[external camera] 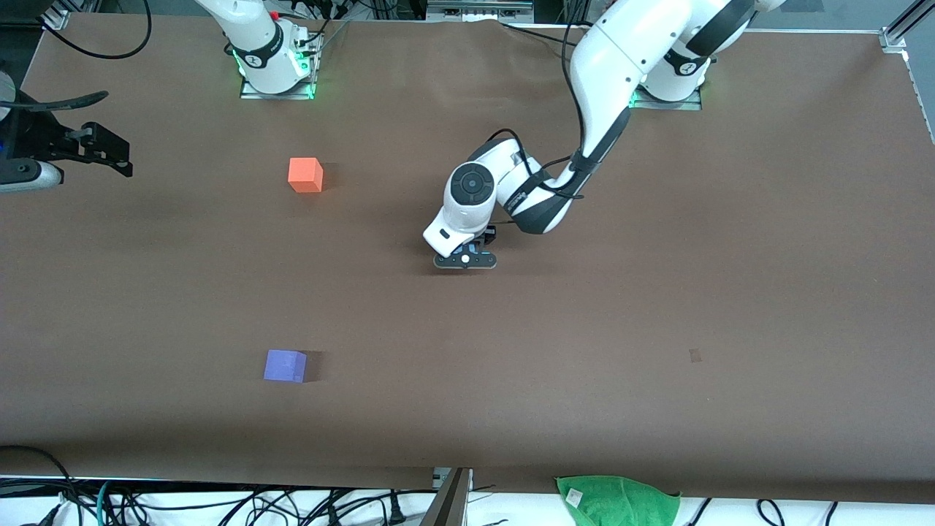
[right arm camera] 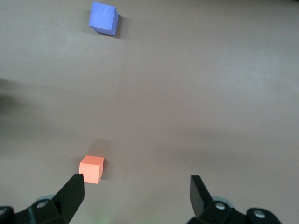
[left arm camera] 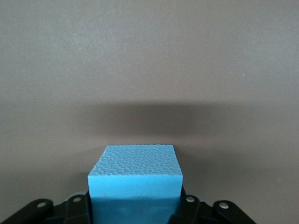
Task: Place blue block between orange and purple blocks
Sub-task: 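Carry the light-blue block with the left gripper to the table middle, then release the blue block with the left gripper while the right gripper approaches, then grasp the blue block with the right gripper while the left gripper retracts, then carry the blue block with the right gripper toward the orange block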
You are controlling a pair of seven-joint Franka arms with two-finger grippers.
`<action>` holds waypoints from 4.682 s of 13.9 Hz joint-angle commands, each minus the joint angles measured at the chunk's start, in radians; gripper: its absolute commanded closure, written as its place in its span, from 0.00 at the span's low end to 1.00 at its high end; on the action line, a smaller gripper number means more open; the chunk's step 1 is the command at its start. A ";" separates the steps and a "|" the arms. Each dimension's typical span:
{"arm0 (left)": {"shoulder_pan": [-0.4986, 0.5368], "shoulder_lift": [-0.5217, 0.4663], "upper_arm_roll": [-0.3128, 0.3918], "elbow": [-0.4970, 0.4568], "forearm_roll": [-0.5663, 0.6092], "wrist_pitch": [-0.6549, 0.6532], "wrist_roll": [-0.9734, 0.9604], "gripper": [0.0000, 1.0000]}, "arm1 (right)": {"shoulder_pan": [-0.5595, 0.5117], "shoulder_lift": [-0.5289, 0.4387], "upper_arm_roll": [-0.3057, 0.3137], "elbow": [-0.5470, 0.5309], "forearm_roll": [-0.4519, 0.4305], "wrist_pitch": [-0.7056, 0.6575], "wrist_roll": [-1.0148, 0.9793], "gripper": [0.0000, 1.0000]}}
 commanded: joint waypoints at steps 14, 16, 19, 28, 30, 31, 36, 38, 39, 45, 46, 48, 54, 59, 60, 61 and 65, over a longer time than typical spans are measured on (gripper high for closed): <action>0.272 -0.440 0.041 0.041 0.029 -0.601 0.026 0.00 | 0.144 0.254 0.009 0.029 0.008 0.204 0.159 0.00; 0.410 -0.452 0.041 0.041 0.025 -0.604 0.134 0.00 | 0.228 0.288 0.009 0.031 0.008 0.259 0.297 0.00; 0.516 -0.449 0.051 0.026 0.025 -0.612 0.444 0.00 | 0.351 0.362 0.009 0.031 0.006 0.371 0.532 0.00; 0.651 -0.683 0.116 -0.088 -0.068 -0.667 0.946 0.00 | 0.653 0.622 0.003 0.140 -0.004 0.653 0.998 0.00; 0.645 -0.829 0.184 -0.222 -0.140 -0.612 1.060 0.00 | 0.683 0.672 0.001 0.151 -0.009 0.711 1.068 0.00; 0.646 -0.870 0.207 -0.276 -0.162 -0.568 1.134 0.00 | 0.694 0.690 0.001 0.151 -0.012 0.734 1.069 0.00; 0.666 -0.949 0.212 -0.359 -0.159 -0.556 1.088 0.00 | 0.727 0.750 0.003 0.148 -0.093 0.745 1.060 0.00; 0.665 -0.940 0.207 -0.325 -0.155 -0.596 0.997 0.00 | 0.733 0.759 0.003 0.143 -0.096 0.744 1.062 0.00; 0.663 -0.938 0.206 -0.322 -0.156 -0.606 0.981 0.00 | 0.744 0.768 0.003 0.144 -0.095 0.745 1.062 0.00; 0.718 -0.862 0.222 -0.204 -0.161 -0.649 0.974 0.00 | 0.755 0.778 0.004 0.129 -0.086 0.736 1.053 0.00; 0.719 -0.868 0.221 -0.204 -0.161 -0.653 0.972 0.00 | 0.753 0.779 0.004 0.126 -0.084 0.736 1.053 0.00; 0.717 -0.866 0.216 -0.204 -0.161 -0.658 0.975 0.00 | 0.753 0.784 0.006 0.125 -0.083 0.735 1.051 0.00; 0.630 -0.872 0.264 -0.221 -0.152 -0.708 0.969 0.00 | 0.753 0.787 0.007 0.120 -0.081 0.735 1.050 0.45; 0.591 -0.871 0.319 -0.212 -0.152 -0.710 0.969 0.00 | 0.726 0.761 0.006 0.132 -0.034 0.689 1.040 0.66; 0.597 -0.871 0.319 -0.209 -0.159 -0.711 0.974 0.00 | 0.703 0.739 0.007 0.134 -0.020 0.646 1.011 0.66; 0.599 -0.871 0.321 -0.207 -0.159 -0.713 0.974 0.00 | 0.683 0.713 0.007 0.134 -0.002 0.609 0.964 0.66; 0.597 -0.868 0.317 -0.207 -0.155 -0.714 0.971 0.00 | 0.577 0.620 -0.002 0.132 0.072 0.457 0.784 0.66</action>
